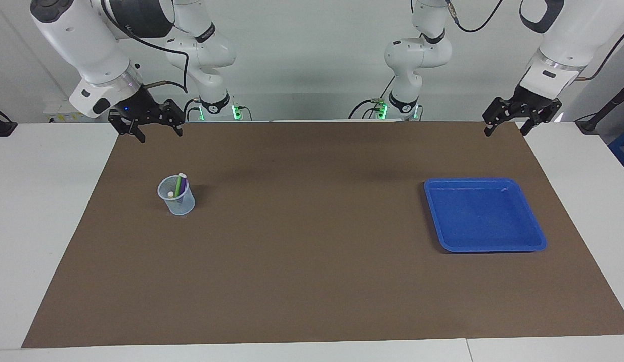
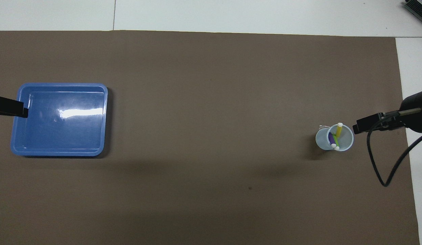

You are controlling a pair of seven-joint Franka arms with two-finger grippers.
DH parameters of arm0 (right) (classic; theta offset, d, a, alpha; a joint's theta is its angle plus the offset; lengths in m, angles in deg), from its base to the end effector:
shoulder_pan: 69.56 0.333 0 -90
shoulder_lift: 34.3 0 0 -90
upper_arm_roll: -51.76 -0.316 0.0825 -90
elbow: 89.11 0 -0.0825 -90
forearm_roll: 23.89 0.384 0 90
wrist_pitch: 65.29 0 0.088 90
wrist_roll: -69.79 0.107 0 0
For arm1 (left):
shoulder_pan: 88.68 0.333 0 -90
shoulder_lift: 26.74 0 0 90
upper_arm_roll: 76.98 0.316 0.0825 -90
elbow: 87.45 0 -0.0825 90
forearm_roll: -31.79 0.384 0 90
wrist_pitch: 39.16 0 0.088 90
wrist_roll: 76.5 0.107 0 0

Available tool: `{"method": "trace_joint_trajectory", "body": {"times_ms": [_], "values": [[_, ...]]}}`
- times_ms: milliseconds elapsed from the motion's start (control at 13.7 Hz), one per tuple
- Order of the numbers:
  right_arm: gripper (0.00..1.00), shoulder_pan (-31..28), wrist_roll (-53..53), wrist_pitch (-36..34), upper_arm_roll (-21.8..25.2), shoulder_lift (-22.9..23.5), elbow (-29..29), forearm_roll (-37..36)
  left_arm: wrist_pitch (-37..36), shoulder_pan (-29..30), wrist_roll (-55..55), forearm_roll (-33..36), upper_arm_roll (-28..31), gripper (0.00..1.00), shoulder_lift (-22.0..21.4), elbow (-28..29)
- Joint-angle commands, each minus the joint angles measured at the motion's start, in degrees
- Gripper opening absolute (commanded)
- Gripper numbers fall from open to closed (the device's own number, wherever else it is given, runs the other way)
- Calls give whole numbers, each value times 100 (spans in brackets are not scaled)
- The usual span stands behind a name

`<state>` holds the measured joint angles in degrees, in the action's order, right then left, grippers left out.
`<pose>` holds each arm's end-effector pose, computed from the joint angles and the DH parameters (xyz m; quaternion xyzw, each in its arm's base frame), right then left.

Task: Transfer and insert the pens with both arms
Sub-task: 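Open the right gripper and withdraw it from the cup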

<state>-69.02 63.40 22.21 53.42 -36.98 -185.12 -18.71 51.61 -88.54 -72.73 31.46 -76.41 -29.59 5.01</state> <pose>0.5326 -0.0008 0.5976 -0.9966 -0.0456 0.0477 0.0491 0.5402 0.0062 0.6326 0.9996 -0.0267 0.0102 0.0027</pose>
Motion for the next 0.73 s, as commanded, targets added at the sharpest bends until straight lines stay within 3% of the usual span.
{"method": "trace_joint_trajectory", "body": {"times_ms": [0, 659], "values": [[100, 61, 182, -66, -16, -75, -75, -87, -24, -23, -44, -55, 31, 100, -75, 27], [100, 219, 357, 268, 36, -75, -181, -148, -42, -23, -35, -55, 40, 100, -67, 19]]}}
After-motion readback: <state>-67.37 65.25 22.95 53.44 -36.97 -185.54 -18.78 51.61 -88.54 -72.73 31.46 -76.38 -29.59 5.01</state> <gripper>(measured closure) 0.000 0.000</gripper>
